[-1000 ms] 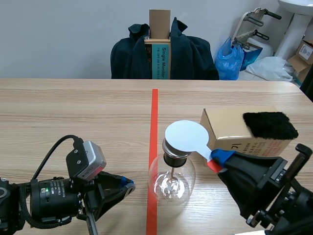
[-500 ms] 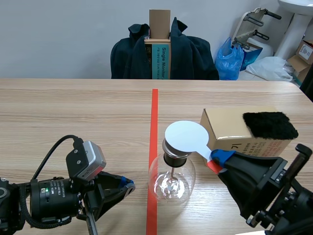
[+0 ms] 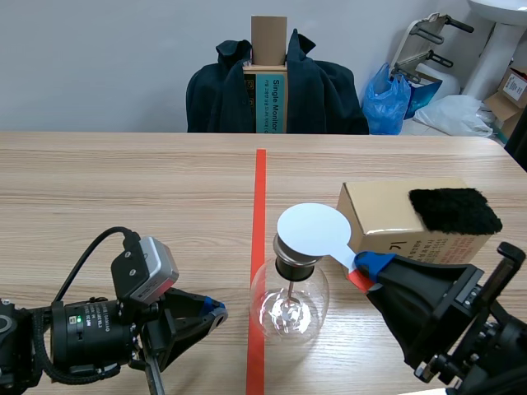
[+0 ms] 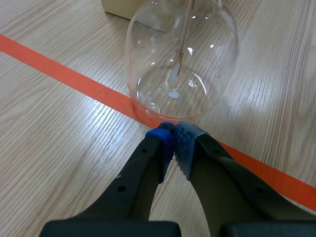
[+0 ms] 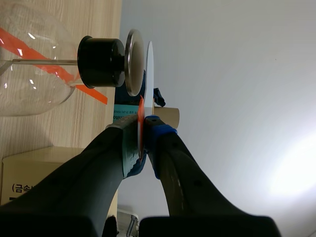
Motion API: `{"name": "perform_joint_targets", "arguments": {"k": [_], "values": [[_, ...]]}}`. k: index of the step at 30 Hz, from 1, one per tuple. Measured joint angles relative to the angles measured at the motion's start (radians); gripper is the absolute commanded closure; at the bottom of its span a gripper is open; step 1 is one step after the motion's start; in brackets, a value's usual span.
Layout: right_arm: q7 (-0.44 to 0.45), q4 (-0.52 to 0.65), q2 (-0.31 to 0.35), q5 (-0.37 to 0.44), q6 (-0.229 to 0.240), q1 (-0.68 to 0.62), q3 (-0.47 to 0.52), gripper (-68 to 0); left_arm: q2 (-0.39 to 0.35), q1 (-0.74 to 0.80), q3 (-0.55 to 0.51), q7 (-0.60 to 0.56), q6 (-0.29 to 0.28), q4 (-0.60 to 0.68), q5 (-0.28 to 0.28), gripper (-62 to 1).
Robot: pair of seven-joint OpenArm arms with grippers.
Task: Do the electroscope experiment.
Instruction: 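Hold the plate still at the electroscope, then move the plate toward and away from the electroscope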
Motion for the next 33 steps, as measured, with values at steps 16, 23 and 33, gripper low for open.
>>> {"name": "perform_joint_targets", "arguments": {"k": [16, 23, 33], "values": [[-0.002, 0.000, 0.000, 0.000, 0.000, 0.000, 0.000, -0.8, 0.000, 0.000, 0.000, 0.000, 0.000, 0.000, 0.000, -1.7], [-0.113, 0.000, 0.000, 0.000, 0.000, 0.000, 0.000, -0.8, 0.000, 0.000, 0.000, 0.000, 0.000, 0.000, 0.000, -1.7], [-0.383, 0.000, 0.000, 0.000, 0.001, 0.000, 0.000, -0.8, 0.000, 0.000, 0.000, 0.000, 0.000, 0.000, 0.000, -1.7]]}}
